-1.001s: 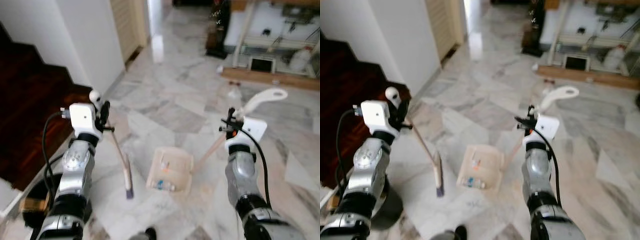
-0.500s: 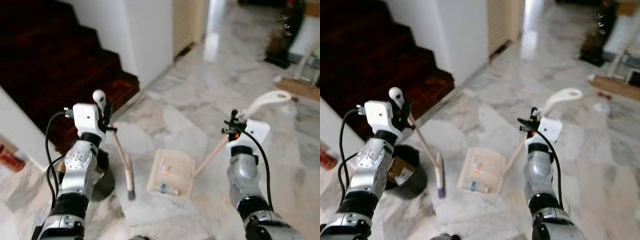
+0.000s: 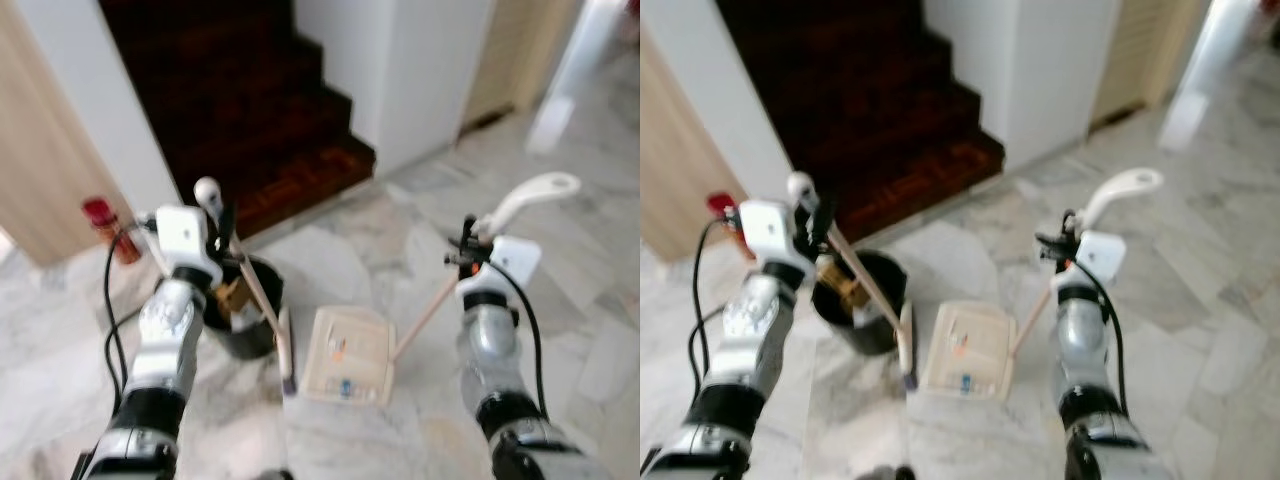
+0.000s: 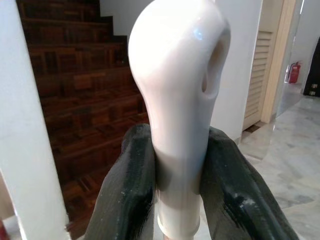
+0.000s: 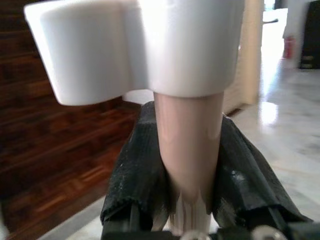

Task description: Sweep floor

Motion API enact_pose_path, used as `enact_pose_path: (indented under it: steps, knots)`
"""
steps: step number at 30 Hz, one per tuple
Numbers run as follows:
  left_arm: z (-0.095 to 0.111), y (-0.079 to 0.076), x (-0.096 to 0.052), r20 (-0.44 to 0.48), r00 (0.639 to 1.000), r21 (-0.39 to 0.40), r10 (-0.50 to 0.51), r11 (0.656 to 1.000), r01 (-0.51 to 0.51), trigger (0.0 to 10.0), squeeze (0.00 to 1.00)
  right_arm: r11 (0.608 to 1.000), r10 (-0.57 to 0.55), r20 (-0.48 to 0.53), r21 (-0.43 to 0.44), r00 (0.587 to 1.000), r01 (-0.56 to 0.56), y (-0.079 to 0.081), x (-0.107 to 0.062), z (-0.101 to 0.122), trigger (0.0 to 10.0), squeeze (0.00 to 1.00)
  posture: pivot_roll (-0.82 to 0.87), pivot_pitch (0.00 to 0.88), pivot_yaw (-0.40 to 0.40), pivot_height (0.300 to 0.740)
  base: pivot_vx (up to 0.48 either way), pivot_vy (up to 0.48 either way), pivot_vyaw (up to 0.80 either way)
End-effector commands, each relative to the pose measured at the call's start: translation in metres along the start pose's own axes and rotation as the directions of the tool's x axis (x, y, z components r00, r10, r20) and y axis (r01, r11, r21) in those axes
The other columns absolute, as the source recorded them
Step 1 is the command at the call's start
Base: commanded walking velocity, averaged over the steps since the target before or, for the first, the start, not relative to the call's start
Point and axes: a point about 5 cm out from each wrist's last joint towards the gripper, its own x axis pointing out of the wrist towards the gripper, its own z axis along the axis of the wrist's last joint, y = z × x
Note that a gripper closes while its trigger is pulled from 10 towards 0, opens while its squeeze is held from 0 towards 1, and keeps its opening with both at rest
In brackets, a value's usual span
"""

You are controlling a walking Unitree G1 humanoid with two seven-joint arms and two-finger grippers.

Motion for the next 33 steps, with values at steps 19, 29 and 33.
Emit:
enact_pose_path:
  steps: [19, 29, 33]
  knots:
    - [-0.023, -0.013, -0.025, -0.13, 0.979, -0.056, -0.159, 0.987, 0.153, 10.0, 0.0, 0.999, -0.031, 0.033, 0.015, 0.999, 0.031, -0.007, 0.008, 0.01, 10.0, 0.0, 0.07, 0.042, 0.054, 0.74, 0.0, 0.0, 0.0]
    - [-0.002, -0.001, -0.042, -0.063, 0.996, 0.008, -0.07, 0.997, 0.071, 10.0, 0.0, 0.999, -0.034, 0.027, 0.017, 0.999, 0.034, -0.007, 0.009, 0.01, 10.0, 0.0, 0.08, 0.052, 0.051, 0.74, 0.0, 0.0, 0.0]
    - [0.007, 0.001, -0.049, -0.035, 0.999, 0.018, -0.024, 1.0, 0.025, 10.0, 0.0, 0.999, -0.03, 0.023, 0.019, 0.999, 0.029, -0.005, 0.009, 0.01, 10.0, 0.0, 0.09, 0.055, 0.05, 0.74, 0.0, 0.0, 0.0]
